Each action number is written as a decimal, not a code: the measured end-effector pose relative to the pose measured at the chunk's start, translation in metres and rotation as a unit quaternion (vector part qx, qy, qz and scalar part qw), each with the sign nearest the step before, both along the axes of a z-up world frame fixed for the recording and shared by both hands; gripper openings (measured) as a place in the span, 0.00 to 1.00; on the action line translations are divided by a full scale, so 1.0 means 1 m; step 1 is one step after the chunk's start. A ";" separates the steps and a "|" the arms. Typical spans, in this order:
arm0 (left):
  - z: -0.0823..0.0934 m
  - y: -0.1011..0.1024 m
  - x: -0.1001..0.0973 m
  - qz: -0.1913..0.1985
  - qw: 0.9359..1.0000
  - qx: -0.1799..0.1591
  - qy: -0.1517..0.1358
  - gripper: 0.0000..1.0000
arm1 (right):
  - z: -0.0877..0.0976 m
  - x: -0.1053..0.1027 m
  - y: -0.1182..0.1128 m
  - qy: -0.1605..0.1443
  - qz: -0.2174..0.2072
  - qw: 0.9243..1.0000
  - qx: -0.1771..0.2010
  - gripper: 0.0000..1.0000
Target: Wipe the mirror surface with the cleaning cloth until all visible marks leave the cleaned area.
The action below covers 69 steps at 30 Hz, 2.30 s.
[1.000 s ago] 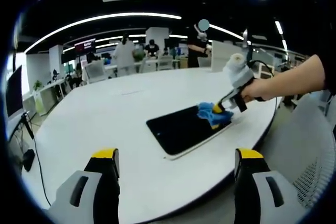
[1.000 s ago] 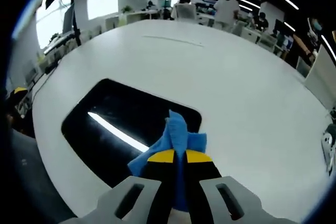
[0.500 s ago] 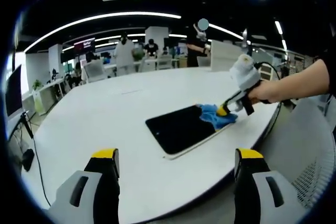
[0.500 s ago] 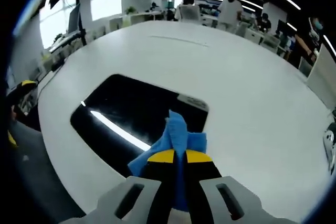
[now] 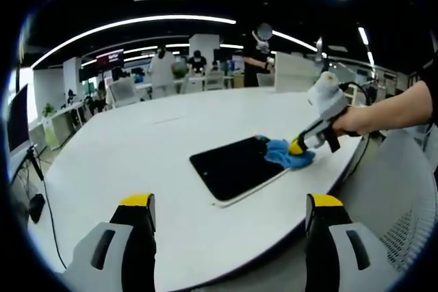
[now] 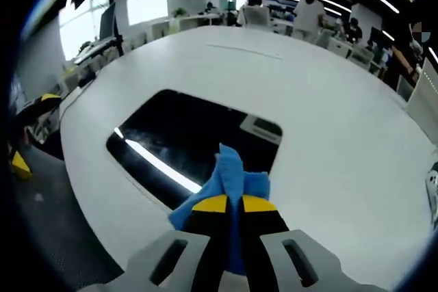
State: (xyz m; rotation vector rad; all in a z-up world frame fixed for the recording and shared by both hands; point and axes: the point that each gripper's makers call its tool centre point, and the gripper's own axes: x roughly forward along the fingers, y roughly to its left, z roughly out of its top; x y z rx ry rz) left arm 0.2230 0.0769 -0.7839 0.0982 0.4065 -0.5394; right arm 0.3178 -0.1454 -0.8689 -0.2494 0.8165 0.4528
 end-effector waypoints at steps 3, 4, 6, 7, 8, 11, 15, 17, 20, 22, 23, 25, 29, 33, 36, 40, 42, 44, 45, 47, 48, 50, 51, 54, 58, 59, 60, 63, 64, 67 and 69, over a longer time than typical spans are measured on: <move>0.000 0.000 0.000 0.000 1.000 0.000 0.000 0.90 | 0.000 0.000 0.000 0.000 -0.001 1.000 0.003 0.00; 0.000 0.000 0.000 0.000 1.000 0.000 0.001 0.90 | 0.000 0.000 0.000 0.000 -0.002 1.000 0.005 0.00; 0.000 0.000 0.000 0.000 1.000 0.000 0.001 0.90 | 0.000 0.000 0.000 0.000 -0.001 1.000 0.004 0.00; 0.000 0.000 0.000 0.000 1.000 0.001 0.001 0.90 | 0.000 0.000 0.000 -0.001 0.000 1.000 0.002 0.00; 0.000 0.000 0.000 0.000 1.000 0.001 0.001 0.90 | 0.000 0.000 0.000 -0.002 0.002 1.000 -0.001 0.00; -0.001 0.001 0.000 0.002 1.000 0.001 0.002 0.90 | 0.000 0.000 0.000 -0.003 0.004 1.000 -0.001 0.00; -0.001 0.001 0.000 0.003 1.000 0.001 0.001 0.90 | 0.000 0.000 0.001 -0.005 0.004 1.000 0.002 0.00; -0.001 0.000 0.000 0.002 1.000 0.001 0.001 0.90 | 0.000 0.000 0.001 -0.005 0.003 1.000 0.003 0.00; -0.001 0.000 0.000 0.003 1.000 0.002 0.002 0.90 | 0.000 0.000 0.002 -0.003 0.003 1.000 0.001 0.00; -0.001 0.000 0.000 0.003 1.000 0.002 0.002 0.90 | 0.000 0.000 0.003 -0.003 0.005 1.000 0.001 0.00; -0.001 0.001 0.000 0.003 1.000 0.002 0.002 0.90 | 0.000 0.000 0.004 -0.003 0.005 1.000 0.003 0.00; -0.001 0.001 0.000 0.003 1.000 0.002 0.002 0.90 | 0.000 0.000 0.006 -0.004 0.006 1.000 0.002 0.00; -0.001 0.000 0.000 0.003 1.000 0.002 0.003 0.90 | 0.000 -0.001 0.008 -0.005 0.007 1.000 0.007 0.00; -0.001 0.000 0.000 0.002 1.000 0.002 0.003 0.90 | 0.000 0.000 0.017 -0.008 0.015 1.000 0.010 0.00; -0.001 0.000 0.000 0.002 1.000 0.002 0.003 0.90 | 0.000 0.000 0.026 -0.014 0.024 1.000 0.011 0.00; -0.001 0.000 0.000 0.000 1.000 0.000 0.003 0.89 | 0.000 0.001 0.039 -0.018 0.033 0.999 0.017 0.00; -0.001 -0.001 0.000 -0.001 1.000 0.000 0.002 0.89 | 0.000 0.002 0.046 -0.018 0.037 0.999 0.019 0.00; 0.000 -0.001 0.000 -0.001 1.000 -0.001 0.001 0.89 | 0.000 0.002 0.052 -0.018 0.042 0.999 0.019 0.00; 0.000 -0.001 0.000 -0.001 1.000 -0.001 0.001 0.89 | 0.000 0.002 0.055 -0.019 0.046 0.999 0.019 0.00; 0.000 -0.001 0.000 -0.001 1.000 -0.001 0.002 0.89 | 0.001 0.002 0.060 -0.018 0.051 0.998 0.018 0.00; -0.001 -0.001 0.000 -0.001 1.000 -0.001 0.002 0.89 | 0.001 0.002 0.064 -0.018 0.055 0.998 0.018 0.00; -0.001 -0.001 -0.001 -0.001 1.000 -0.001 0.002 0.89 | 0.000 0.002 0.071 -0.018 0.060 0.998 0.019 0.00; -0.001 -0.001 -0.001 -0.001 1.000 -0.001 0.002 0.89 | 0.000 0.002 0.073 -0.018 0.062 0.998 0.019 0.00; -0.001 0.000 -0.001 -0.001 1.000 -0.001 0.002 0.89 | 0.000 0.003 0.082 -0.018 0.069 0.997 0.020 0.00; -0.001 0.000 0.000 -0.001 1.000 -0.001 0.002 0.89 | 0.000 0.003 0.094 -0.017 0.077 0.997 0.023 0.00; -0.001 0.000 0.000 -0.001 1.000 -0.001 0.002 0.89 | 0.000 0.003 0.098 -0.017 0.080 0.996 0.024 0.00; -0.001 0.000 -0.001 -0.001 1.000 -0.001 0.003 0.89 | 0.000 0.002 0.100 -0.017 0.082 0.996 0.025 0.00; -0.001 0.000 -0.001 -0.001 1.000 0.000 0.003 0.89 | 0.000 0.001 0.109 -0.017 0.093 0.995 0.025 0.00; -0.001 0.000 -0.001 -0.001 1.000 -0.001 0.003 0.89 | 0.001 0.001 0.112 -0.016 0.096 0.995 0.024 0.00; -0.001 0.000 -0.001 -0.002 1.000 -0.001 0.003 0.89 | 0.001 0.001 0.120 -0.015 0.104 0.994 0.024 0.00; -0.001 0.000 -0.001 -0.002 1.000 -0.001 0.003 0.89 | 0.001 0.000 0.125 -0.015 0.109 0.994 0.024 0.00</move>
